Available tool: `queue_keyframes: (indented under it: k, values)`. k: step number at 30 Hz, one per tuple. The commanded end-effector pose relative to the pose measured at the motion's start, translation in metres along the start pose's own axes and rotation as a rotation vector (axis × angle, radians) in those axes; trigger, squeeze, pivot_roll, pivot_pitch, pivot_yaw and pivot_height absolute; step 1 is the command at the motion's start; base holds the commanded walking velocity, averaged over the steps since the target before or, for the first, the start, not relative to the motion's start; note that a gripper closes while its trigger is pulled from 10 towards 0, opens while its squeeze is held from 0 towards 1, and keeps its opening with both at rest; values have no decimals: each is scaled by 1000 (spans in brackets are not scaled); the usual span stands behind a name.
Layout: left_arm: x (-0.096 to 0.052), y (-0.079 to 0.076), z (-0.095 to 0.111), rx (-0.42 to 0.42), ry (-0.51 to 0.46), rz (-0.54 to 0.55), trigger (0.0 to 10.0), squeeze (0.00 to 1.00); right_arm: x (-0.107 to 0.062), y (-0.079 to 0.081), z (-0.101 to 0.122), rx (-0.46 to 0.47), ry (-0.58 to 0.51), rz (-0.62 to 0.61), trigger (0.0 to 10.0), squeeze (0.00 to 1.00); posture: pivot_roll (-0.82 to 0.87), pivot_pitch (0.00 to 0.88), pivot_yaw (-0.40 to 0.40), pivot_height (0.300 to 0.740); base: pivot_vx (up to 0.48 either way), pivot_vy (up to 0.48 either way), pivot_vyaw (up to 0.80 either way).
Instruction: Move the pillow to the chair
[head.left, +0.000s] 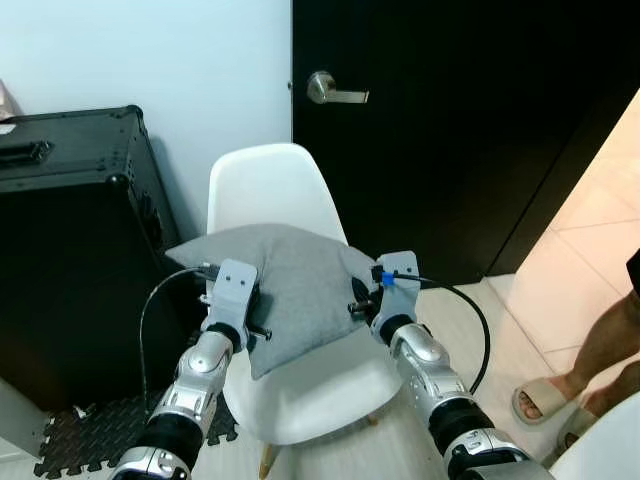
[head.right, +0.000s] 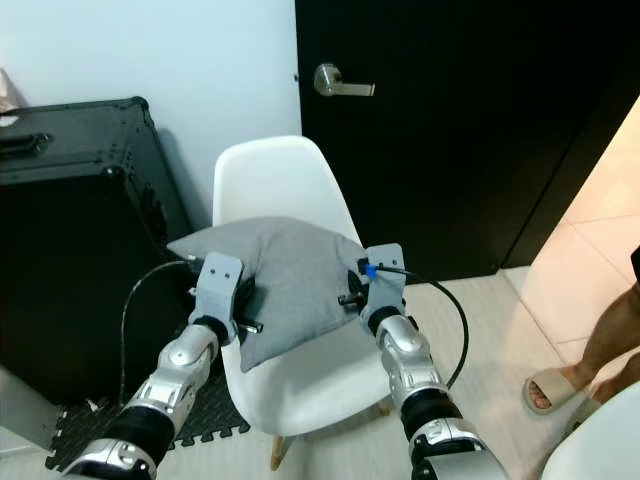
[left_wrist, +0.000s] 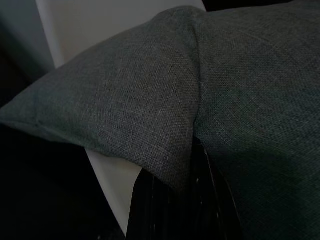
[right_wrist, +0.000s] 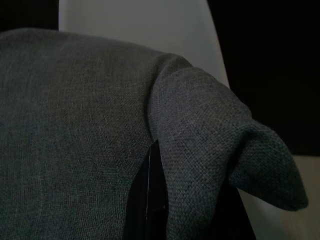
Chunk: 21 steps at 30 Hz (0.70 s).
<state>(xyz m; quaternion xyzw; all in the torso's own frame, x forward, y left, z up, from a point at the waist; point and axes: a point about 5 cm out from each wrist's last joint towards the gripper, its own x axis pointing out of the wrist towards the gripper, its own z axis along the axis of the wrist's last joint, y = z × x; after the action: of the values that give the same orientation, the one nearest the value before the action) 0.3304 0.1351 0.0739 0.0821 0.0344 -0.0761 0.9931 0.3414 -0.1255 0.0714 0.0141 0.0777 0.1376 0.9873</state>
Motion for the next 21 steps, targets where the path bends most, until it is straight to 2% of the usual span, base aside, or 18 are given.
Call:
queue_keyframes:
  k: [1,10,14,21]
  values:
    - [2,14,6,20,-30,66,10000,0,0,-1,0,-15,-6,-1,10000,0,27,63,-8,655,0,0,0]
    - [-1,14,1,3,-18,81,10000,0,0,1,-1,-25,-10,4,10000,0,33,71,-6,640,0,0,0]
    - [-1,14,-1,12,-7,95,10000,0,-2,3,-2,1,-21,22,10000,0,37,84,-12,625,0,0,0]
    - [4,25,4,-16,-7,158,10000,0,0,4,1,-23,-28,28,10000,0,36,101,-23,600,0,0,0]
